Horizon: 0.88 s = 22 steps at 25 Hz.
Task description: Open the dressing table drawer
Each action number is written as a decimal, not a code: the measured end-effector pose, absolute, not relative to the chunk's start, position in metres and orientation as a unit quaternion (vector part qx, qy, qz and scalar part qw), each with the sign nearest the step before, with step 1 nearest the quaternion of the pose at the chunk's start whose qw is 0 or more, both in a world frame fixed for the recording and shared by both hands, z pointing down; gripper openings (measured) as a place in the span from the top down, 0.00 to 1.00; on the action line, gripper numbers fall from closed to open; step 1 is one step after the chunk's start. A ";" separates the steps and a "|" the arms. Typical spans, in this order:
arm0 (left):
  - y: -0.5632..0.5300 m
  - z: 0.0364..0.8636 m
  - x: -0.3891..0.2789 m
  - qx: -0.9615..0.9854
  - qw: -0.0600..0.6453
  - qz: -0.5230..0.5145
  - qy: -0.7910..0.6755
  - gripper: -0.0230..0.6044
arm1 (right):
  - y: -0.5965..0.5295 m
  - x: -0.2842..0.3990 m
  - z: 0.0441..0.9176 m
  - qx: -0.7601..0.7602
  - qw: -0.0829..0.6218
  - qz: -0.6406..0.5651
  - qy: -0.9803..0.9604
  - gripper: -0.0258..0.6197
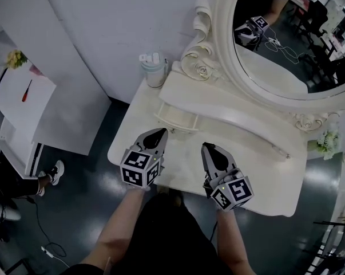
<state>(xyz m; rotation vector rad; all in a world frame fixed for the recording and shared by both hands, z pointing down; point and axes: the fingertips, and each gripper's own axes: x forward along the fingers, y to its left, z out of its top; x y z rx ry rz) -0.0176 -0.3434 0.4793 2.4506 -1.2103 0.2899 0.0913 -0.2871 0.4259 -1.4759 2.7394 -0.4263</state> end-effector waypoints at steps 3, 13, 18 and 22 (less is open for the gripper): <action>-0.340 0.461 -0.015 0.881 0.185 0.091 -0.426 0.96 | -0.287 0.092 0.410 -0.469 0.005 -0.122 0.875 0.95; -0.330 0.399 -0.012 0.896 0.155 0.048 -0.413 0.96 | -0.285 0.092 0.369 -0.466 0.028 -0.097 0.879 0.95; -0.325 0.374 -0.010 0.901 0.142 0.029 -0.409 0.96 | -0.281 0.091 0.349 -0.465 0.036 -0.083 0.881 0.95; -0.323 0.358 -0.011 0.903 0.132 0.012 -0.408 0.96 | -0.280 0.091 0.335 -0.465 0.042 -0.070 0.881 0.95</action>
